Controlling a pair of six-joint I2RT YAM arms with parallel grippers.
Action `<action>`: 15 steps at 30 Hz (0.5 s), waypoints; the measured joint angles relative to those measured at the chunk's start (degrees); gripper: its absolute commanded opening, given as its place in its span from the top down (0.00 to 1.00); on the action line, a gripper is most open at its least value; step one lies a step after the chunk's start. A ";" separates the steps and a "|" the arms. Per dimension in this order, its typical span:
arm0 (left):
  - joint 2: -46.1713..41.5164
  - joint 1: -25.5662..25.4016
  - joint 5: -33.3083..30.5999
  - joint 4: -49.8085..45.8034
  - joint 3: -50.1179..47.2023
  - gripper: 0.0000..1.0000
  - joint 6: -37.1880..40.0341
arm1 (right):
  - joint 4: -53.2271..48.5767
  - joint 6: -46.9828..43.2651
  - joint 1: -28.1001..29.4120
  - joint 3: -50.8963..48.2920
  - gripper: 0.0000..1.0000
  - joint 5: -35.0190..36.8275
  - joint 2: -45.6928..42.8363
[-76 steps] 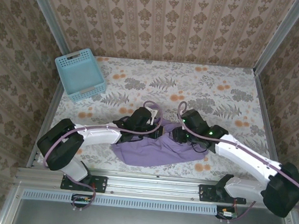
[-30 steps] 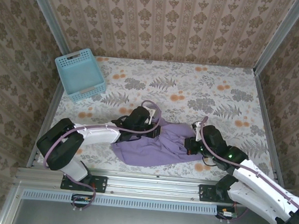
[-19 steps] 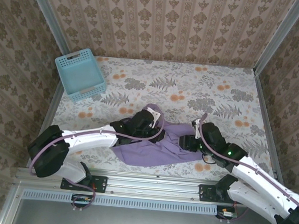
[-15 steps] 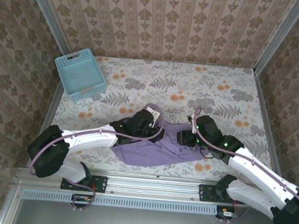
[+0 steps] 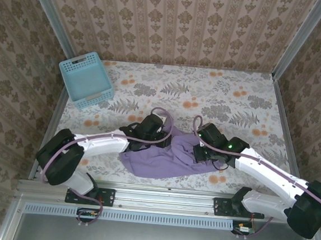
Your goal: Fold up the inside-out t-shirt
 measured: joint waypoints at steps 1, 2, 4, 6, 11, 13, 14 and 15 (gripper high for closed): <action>1.29 1.14 0.00 -0.57 0.00 0.64 -0.63 | -0.52 -0.02 0.00 0.13 0.97 0.37 -1.20; 2.71 2.32 0.09 -1.11 0.00 0.64 -1.22 | -1.03 -0.13 0.00 0.22 0.97 0.72 -2.80; 5.57 4.46 0.39 -1.88 0.02 0.64 -2.14 | -1.64 -0.17 0.00 0.42 0.98 1.33 -6.19; 7.61 5.99 0.81 -2.12 0.48 0.65 -2.73 | -2.29 -0.17 0.00 0.79 0.98 1.73 -9.38; 8.76 7.04 1.27 -1.68 1.68 0.69 -4.09 | -2.21 -0.09 0.00 0.94 0.99 2.10 -15.76; 8.76 7.41 1.53 -1.01 1.40 0.69 -4.42 | -1.29 0.09 -0.02 0.57 0.99 1.84 -18.40; 8.57 7.41 1.55 -0.83 1.25 0.68 -4.44 | -0.48 0.15 -0.02 0.20 0.99 1.33 -19.54; 8.24 7.10 1.42 -0.83 1.16 0.68 -4.42 | 0.44 0.31 -0.02 -0.28 0.99 0.50 -20.39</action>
